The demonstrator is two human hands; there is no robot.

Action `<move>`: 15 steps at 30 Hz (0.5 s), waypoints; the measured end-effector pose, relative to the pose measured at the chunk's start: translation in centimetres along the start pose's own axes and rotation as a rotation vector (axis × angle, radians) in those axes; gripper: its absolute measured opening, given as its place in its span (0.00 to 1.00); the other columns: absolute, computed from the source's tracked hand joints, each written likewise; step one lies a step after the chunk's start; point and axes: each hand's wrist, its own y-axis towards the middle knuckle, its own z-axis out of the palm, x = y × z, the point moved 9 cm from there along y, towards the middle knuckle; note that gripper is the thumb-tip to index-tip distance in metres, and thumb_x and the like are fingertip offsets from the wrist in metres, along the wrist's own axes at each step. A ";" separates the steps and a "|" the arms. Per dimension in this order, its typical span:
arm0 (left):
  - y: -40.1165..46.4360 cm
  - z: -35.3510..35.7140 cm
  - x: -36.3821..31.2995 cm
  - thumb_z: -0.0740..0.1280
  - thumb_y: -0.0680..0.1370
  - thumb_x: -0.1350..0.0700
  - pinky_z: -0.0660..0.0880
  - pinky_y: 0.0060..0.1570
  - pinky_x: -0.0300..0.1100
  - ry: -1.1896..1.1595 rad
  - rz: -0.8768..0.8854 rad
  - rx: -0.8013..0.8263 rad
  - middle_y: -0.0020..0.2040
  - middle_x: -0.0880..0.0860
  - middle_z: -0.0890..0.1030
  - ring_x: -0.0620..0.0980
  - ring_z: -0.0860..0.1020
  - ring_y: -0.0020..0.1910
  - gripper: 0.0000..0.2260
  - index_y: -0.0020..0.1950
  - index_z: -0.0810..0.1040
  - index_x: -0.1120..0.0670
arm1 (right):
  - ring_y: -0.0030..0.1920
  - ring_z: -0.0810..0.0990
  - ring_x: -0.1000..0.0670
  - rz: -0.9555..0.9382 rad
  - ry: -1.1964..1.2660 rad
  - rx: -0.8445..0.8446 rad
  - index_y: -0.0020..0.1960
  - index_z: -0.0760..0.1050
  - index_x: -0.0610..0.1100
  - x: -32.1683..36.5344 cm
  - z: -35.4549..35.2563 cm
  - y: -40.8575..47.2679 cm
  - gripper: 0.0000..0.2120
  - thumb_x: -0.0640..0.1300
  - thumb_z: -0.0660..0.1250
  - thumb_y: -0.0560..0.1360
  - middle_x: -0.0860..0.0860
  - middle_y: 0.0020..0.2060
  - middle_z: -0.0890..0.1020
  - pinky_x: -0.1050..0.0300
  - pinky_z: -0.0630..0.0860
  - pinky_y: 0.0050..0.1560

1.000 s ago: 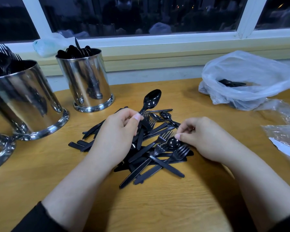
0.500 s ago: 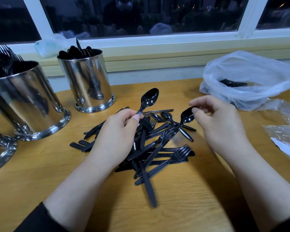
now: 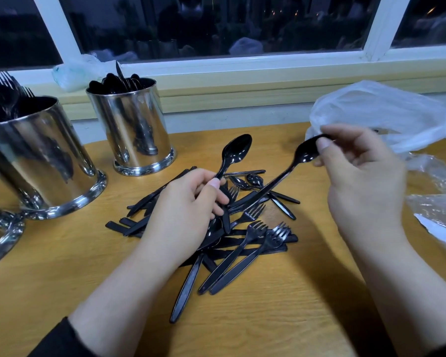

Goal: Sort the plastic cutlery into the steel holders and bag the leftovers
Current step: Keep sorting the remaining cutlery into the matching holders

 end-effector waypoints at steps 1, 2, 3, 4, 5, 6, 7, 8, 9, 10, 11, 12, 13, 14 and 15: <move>0.0 0.2 0.0 0.60 0.86 0.56 0.82 0.47 0.44 -0.031 -0.007 0.018 0.42 0.43 0.86 0.43 0.84 0.40 0.11 0.53 0.81 0.47 | 0.40 0.81 0.54 0.032 0.026 0.046 0.52 0.81 0.53 -0.3 0.8 -0.2 0.10 0.38 0.70 0.79 0.52 0.41 0.84 0.64 0.76 0.46; -0.1 0.5 0.0 0.60 0.86 0.56 0.83 0.47 0.43 -0.053 -0.011 0.039 0.43 0.44 0.86 0.44 0.85 0.41 0.10 0.53 0.82 0.47 | 0.39 0.81 0.54 0.057 0.045 0.081 0.51 0.81 0.53 -0.7 1.4 -0.4 0.10 0.37 0.71 0.78 0.53 0.40 0.84 0.65 0.76 0.45; -0.2 0.7 0.0 0.61 0.86 0.57 0.83 0.47 0.43 -0.073 -0.013 0.062 0.44 0.45 0.87 0.45 0.85 0.41 0.10 0.54 0.82 0.48 | 0.39 0.82 0.54 0.074 0.058 0.107 0.50 0.81 0.53 -0.9 2.1 -0.7 0.10 0.37 0.71 0.78 0.54 0.39 0.84 0.65 0.76 0.45; -0.3 1.0 -0.1 0.61 0.86 0.57 0.83 0.45 0.43 -0.107 -0.019 0.092 0.45 0.47 0.87 0.47 0.86 0.41 0.10 0.54 0.82 0.49 | 0.39 0.82 0.54 0.081 0.066 0.130 0.50 0.82 0.53 -1.0 2.7 -0.9 0.10 0.37 0.71 0.78 0.53 0.39 0.84 0.65 0.76 0.45; -0.5 1.4 -0.2 0.61 0.86 0.58 0.84 0.43 0.44 -0.169 -0.033 0.129 0.45 0.50 0.87 0.50 0.86 0.39 0.10 0.55 0.82 0.50 | 0.40 0.82 0.54 0.081 0.069 0.153 0.49 0.81 0.54 -1.0 3.3 -1.2 0.11 0.37 0.72 0.77 0.53 0.40 0.84 0.64 0.76 0.46; -0.8 1.9 -0.4 0.60 0.86 0.58 0.83 0.41 0.44 -0.244 -0.056 0.172 0.46 0.53 0.87 0.52 0.85 0.37 0.10 0.57 0.81 0.52 | 0.41 0.82 0.53 0.071 0.063 0.177 0.48 0.81 0.54 -0.9 3.9 -1.4 0.11 0.37 0.72 0.77 0.52 0.41 0.84 0.63 0.77 0.46; -1.0 2.4 -0.5 0.60 0.86 0.58 0.82 0.36 0.44 -0.293 -0.076 0.210 0.45 0.54 0.86 0.53 0.82 0.33 0.10 0.58 0.81 0.53 | 0.43 0.82 0.53 0.054 0.046 0.202 0.47 0.81 0.55 -0.7 4.4 -1.7 0.12 0.37 0.72 0.77 0.51 0.42 0.84 0.63 0.77 0.47; -1.3 2.7 -0.5 0.60 0.86 0.58 0.78 0.32 0.44 -0.301 -0.086 0.238 0.44 0.54 0.86 0.52 0.79 0.30 0.10 0.58 0.81 0.54 | 0.44 0.82 0.53 0.033 0.015 0.227 0.47 0.81 0.55 -0.5 5.0 -1.9 0.13 0.36 0.72 0.77 0.51 0.43 0.83 0.64 0.76 0.47; -1.4 3.1 -0.5 0.59 0.86 0.57 0.74 0.28 0.43 -0.293 -0.092 0.262 0.42 0.53 0.85 0.50 0.74 0.27 0.11 0.59 0.81 0.54 | 0.44 0.82 0.56 0.011 -0.019 0.251 0.47 0.81 0.54 -0.3 5.4 -2.1 0.12 0.36 0.72 0.77 0.52 0.44 0.83 0.66 0.76 0.47; -1.5 3.4 -0.3 0.59 0.87 0.55 0.68 0.26 0.41 -0.304 -0.103 0.277 0.39 0.52 0.82 0.49 0.69 0.26 0.11 0.59 0.81 0.54 | 0.44 0.81 0.57 -0.009 -0.049 0.269 0.47 0.81 0.54 -0.1 5.8 -2.2 0.12 0.36 0.72 0.77 0.54 0.44 0.82 0.68 0.76 0.47; -1.5 3.5 -0.1 0.58 0.87 0.54 0.63 0.26 0.40 -0.334 -0.124 0.282 0.36 0.51 0.78 0.47 0.65 0.26 0.12 0.59 0.81 0.53 | 0.45 0.81 0.58 -0.022 -0.072 0.283 0.47 0.81 0.53 0.1 6.0 -2.3 0.12 0.36 0.72 0.77 0.55 0.44 0.82 0.68 0.76 0.48; -1.5 3.5 0.1 0.57 0.87 0.53 0.59 0.26 0.39 -0.365 -0.150 0.275 0.35 0.51 0.73 0.46 0.62 0.26 0.13 0.59 0.82 0.52 | 0.45 0.80 0.59 -0.027 -0.096 0.291 0.48 0.81 0.53 0.1 6.0 -2.2 0.11 0.37 0.72 0.77 0.56 0.44 0.81 0.70 0.75 0.47; -1.3 3.2 0.4 0.57 0.87 0.52 0.58 0.26 0.39 -0.383 -0.172 0.254 0.34 0.50 0.70 0.45 0.60 0.26 0.14 0.59 0.82 0.51 | 0.46 0.80 0.60 -0.026 -0.126 0.295 0.50 0.82 0.53 0.0 5.8 -2.0 0.09 0.38 0.72 0.77 0.56 0.44 0.81 0.71 0.74 0.47; -1.1 2.9 0.7 0.57 0.87 0.50 0.57 0.26 0.39 -0.386 -0.187 0.226 0.34 0.49 0.69 0.45 0.59 0.26 0.14 0.59 0.83 0.50 | 0.46 0.79 0.60 -0.018 -0.164 0.292 0.52 0.82 0.52 -0.4 5.4 -1.7 0.07 0.41 0.72 0.77 0.56 0.45 0.82 0.73 0.72 0.46; -1.0 2.5 0.8 0.58 0.87 0.49 0.57 0.25 0.39 -0.382 -0.193 0.196 0.33 0.48 0.68 0.45 0.59 0.26 0.13 0.58 0.83 0.49 | 0.46 0.78 0.61 -0.001 -0.226 0.290 0.54 0.81 0.51 -1.1 4.9 -1.2 0.06 0.43 0.72 0.78 0.55 0.46 0.82 0.74 0.71 0.45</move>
